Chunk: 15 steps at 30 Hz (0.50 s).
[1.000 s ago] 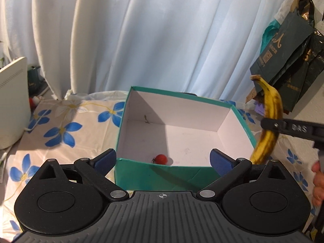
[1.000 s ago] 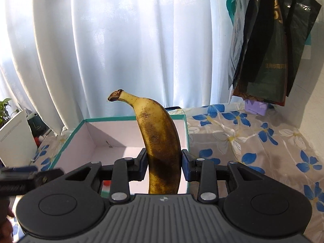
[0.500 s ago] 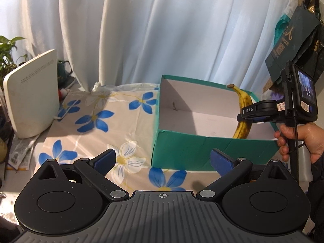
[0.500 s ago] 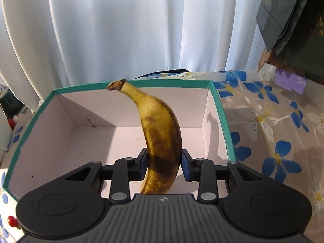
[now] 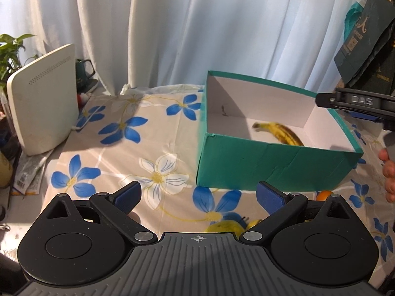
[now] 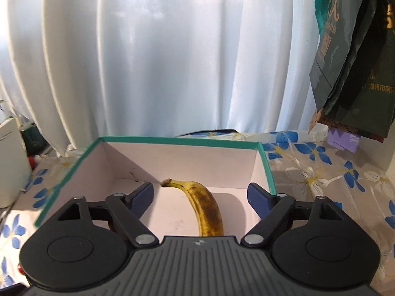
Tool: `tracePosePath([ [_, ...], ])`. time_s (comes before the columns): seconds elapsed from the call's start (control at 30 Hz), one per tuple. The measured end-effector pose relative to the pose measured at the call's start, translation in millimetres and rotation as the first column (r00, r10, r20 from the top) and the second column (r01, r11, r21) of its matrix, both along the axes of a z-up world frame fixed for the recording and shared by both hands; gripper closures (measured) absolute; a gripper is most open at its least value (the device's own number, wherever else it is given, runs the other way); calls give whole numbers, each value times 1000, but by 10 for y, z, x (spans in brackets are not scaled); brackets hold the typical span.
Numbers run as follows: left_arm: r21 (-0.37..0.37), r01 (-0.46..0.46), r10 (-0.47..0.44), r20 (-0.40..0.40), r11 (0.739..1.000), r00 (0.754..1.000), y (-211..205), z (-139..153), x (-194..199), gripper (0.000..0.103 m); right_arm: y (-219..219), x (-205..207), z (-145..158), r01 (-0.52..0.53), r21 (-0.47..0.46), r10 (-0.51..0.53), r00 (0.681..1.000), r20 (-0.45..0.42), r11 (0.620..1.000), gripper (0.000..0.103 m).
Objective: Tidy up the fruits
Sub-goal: 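Lower the banana into the teal box and open the right gripper, then grasp the second cherry tomato with the left gripper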
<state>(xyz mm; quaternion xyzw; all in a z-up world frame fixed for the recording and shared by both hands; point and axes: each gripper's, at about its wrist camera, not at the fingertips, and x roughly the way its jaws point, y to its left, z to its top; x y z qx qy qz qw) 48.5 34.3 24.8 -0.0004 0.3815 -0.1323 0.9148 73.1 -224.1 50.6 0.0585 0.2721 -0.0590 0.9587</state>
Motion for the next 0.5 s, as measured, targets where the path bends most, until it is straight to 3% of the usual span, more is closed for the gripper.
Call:
tracePosePath([
  [0.1, 13, -25, 25, -7, 1000, 1000, 65, -68, -12, 1, 207, -493, 27, -53, 47, 50, 996, 74, 997, 6],
  [0.23, 68, -76, 74, 28, 995, 997, 172, -138, -49, 1, 458, -947, -36, -106, 55, 101, 992, 78, 993, 5],
  [0.4, 115, -144, 133, 104, 983, 986, 342, -248, -47, 1, 649, -1225, -104, -129, 31, 127, 989, 72, 991, 5],
  [0.5, 126, -167, 157, 87, 978, 984, 427, -331, 16, 1, 656, -1241, -164, -115, 38, 113, 993, 43, 993, 5],
])
